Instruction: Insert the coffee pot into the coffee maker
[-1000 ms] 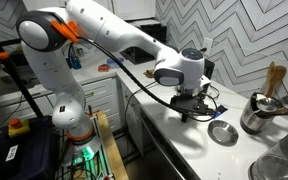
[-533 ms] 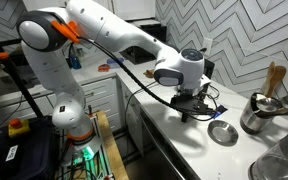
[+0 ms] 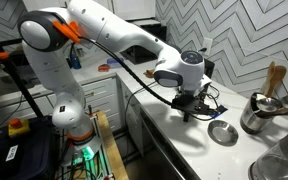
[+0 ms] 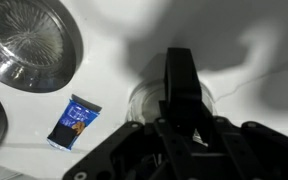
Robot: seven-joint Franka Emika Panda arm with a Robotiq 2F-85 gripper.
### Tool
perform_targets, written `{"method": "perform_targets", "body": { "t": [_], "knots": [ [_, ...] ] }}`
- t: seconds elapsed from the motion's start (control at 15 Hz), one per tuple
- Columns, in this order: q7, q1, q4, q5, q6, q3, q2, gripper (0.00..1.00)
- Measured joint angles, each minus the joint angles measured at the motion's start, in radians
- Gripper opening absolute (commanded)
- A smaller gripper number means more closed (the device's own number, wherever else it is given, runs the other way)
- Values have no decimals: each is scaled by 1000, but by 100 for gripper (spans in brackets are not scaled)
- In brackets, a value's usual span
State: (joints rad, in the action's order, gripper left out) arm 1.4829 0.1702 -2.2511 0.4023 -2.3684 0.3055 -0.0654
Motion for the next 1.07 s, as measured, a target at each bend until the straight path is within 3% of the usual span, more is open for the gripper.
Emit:
{"method": "perform_targets", "body": {
  "t": [0.4, 1.07],
  "knots": [
    [75, 13, -1, 46, 0, 1, 2, 7],
    [78, 14, 1, 28, 59, 0, -47, 7]
  ]
}}
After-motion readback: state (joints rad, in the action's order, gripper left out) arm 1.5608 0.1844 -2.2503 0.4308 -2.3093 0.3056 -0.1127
